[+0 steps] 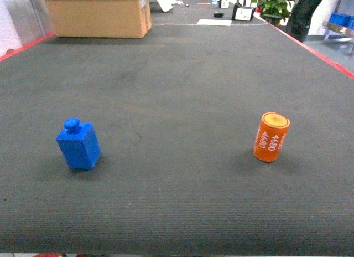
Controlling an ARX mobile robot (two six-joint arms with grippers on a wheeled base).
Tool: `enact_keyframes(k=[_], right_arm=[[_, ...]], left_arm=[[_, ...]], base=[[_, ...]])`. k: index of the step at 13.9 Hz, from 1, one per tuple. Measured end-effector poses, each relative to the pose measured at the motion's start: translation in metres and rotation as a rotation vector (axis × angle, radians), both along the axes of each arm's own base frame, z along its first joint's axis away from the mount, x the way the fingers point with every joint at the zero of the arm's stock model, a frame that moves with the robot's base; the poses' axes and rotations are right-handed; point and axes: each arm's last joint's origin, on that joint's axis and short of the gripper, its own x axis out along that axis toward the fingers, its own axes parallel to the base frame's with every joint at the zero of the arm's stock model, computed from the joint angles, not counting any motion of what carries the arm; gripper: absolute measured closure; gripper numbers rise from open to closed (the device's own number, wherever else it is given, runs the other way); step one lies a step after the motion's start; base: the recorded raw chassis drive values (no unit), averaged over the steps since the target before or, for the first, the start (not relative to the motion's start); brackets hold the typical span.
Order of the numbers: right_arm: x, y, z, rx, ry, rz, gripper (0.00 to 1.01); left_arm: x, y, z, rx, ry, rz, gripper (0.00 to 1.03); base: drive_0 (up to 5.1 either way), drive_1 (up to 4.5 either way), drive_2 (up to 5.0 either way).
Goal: Sort blue parts and orange caps into right shelf containers
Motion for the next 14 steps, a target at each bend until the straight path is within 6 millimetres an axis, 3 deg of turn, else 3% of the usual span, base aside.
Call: enact_keyframes(k=[3,7,9,14], right_arm=[[0.026,0.005,0.018,0.012,-0.064,0.026,0.03],[0.093,0.024,0.040,0.026,-0.106,0.108,0.03],[0.165,0.056,0.015,0.038,0.045,0.183,0.03],[0.219,0.071,-0.018,0.068,0.152,0.196,0.03]], left_arm=[[0.032,-0.007,0.026,-0.016,-0.083,-0.081,0.05],[0.101,-0.031,0.039,-0.048,-0.055,-0.244,0.05],[0.163,-0.047,0.014,-0.082,0.093,-0.308,0.05],[0.202,-0.056,-0.010,-0.112,0.164,-0.330,0.05]], base=[[0.0,0.00,0.0],[0.0,0.00,0.0],[0.0,0.00,0.0],[0.0,0.00,0.0]])
